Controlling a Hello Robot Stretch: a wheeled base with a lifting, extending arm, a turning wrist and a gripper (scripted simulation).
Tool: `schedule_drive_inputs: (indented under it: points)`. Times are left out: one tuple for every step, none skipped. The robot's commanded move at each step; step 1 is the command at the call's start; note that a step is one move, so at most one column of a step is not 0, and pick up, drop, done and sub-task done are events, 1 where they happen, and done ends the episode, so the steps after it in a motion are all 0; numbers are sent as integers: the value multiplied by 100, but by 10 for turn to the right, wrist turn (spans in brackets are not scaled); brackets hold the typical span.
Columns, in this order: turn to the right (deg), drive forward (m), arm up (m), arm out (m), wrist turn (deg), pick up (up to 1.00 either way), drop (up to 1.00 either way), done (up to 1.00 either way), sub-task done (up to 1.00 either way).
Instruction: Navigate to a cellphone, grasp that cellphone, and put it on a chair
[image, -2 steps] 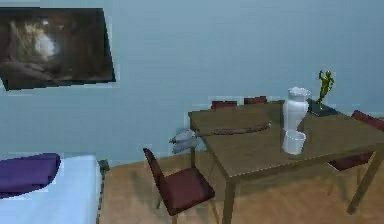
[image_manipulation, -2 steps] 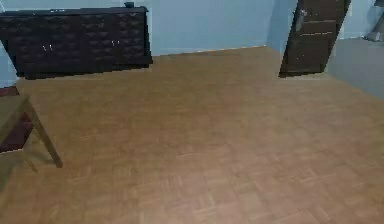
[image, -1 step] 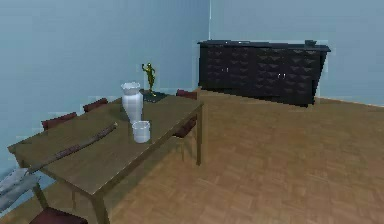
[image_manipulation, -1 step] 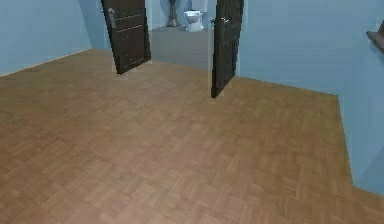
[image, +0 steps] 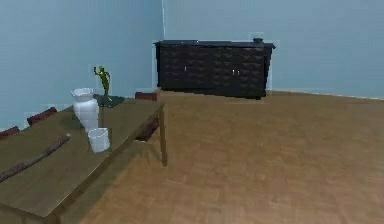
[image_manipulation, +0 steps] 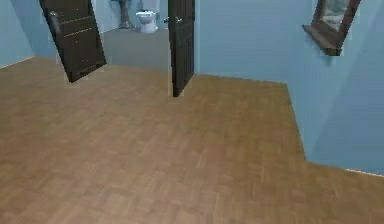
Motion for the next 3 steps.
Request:
schedule_drive_inputs:
  points:
    - [0,15,0,0,0,0,0,0,0]
    - [450,0,0,0,0,0,0,0,0]
    - [450,0,0,0,0,0,0,0,0]
